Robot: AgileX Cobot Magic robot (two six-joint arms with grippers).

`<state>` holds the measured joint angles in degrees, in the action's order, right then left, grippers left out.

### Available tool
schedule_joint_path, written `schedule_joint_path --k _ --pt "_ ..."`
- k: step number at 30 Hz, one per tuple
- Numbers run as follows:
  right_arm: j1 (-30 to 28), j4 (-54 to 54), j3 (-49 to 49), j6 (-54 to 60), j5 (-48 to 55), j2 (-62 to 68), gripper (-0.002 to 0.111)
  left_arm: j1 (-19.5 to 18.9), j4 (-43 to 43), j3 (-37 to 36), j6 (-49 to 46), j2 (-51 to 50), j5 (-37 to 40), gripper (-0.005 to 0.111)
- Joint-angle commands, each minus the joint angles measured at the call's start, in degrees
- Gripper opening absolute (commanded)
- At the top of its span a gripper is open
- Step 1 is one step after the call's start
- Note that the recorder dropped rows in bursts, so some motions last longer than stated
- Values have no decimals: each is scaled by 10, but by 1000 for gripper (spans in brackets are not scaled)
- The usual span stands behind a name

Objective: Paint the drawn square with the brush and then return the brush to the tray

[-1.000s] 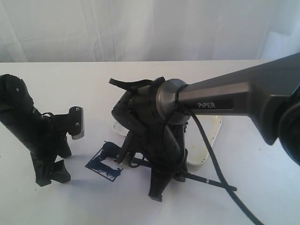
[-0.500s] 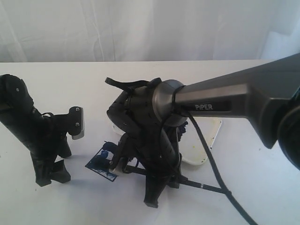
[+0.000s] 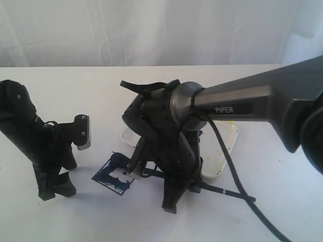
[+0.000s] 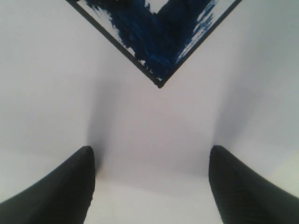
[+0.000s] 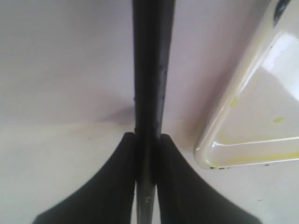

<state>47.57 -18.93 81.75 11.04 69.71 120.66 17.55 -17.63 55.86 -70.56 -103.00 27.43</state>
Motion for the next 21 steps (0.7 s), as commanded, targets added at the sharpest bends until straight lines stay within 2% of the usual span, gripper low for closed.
schedule_joint_path --k 1,21 --pt "-5 -8 4 -9 3 1 0 3 19 -6 1 -7 7 71" --pt "15 28 5 54 3 1 0 3 20 -6 1 -7 7 71"
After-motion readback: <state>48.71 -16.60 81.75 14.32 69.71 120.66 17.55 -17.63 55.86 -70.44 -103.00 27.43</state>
